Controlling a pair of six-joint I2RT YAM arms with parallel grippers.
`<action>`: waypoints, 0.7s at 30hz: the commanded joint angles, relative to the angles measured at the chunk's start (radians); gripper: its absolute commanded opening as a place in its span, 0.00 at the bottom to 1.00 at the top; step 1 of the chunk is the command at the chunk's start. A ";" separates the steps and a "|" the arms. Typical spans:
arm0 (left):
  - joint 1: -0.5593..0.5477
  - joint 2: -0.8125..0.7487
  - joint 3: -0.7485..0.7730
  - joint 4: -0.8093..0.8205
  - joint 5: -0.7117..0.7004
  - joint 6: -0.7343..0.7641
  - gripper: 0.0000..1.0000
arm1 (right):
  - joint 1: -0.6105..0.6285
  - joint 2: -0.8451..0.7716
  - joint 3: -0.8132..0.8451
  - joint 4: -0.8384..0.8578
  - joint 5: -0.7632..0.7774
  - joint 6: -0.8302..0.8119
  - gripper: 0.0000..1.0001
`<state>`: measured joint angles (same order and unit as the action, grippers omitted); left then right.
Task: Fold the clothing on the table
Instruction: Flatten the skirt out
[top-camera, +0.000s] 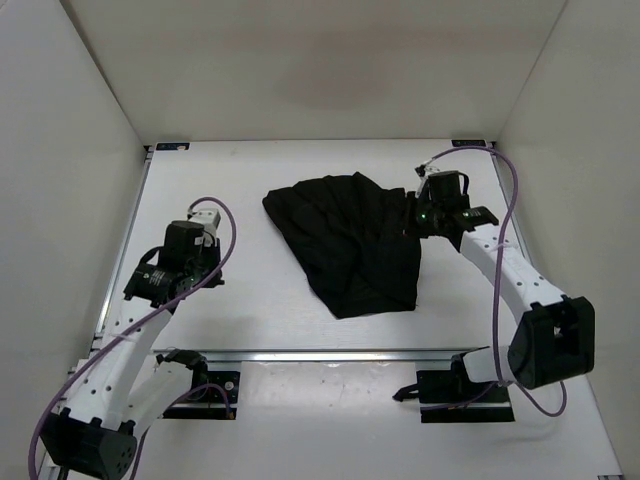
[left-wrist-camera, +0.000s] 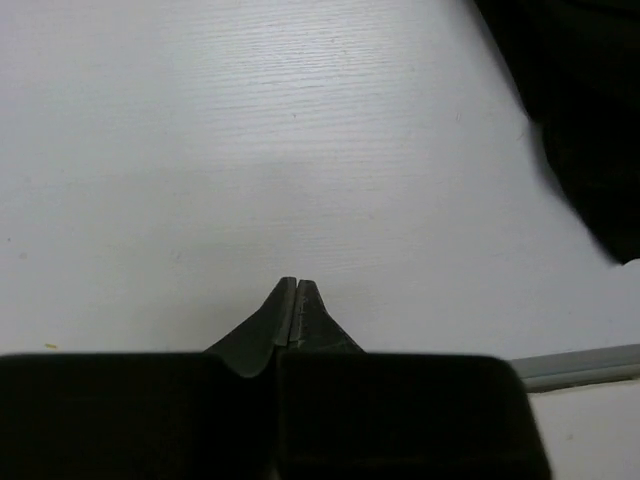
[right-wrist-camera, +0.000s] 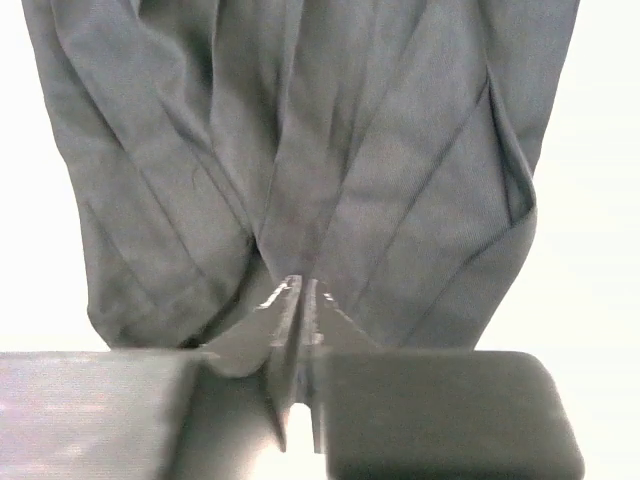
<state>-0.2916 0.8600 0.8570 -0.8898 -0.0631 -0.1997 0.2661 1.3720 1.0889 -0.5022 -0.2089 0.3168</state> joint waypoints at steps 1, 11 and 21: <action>0.022 0.010 0.019 -0.004 0.059 0.011 0.00 | -0.033 -0.120 -0.082 0.059 -0.053 0.021 0.00; -0.297 0.190 0.007 0.366 0.309 -0.337 0.83 | -0.106 -0.246 -0.277 0.002 -0.001 0.025 0.25; -0.377 0.437 -0.050 0.716 0.332 -0.639 0.81 | -0.130 -0.286 -0.380 0.036 0.000 0.022 0.34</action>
<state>-0.6540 1.2423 0.8024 -0.3241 0.2485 -0.7227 0.1467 1.1233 0.7052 -0.5117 -0.2153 0.3408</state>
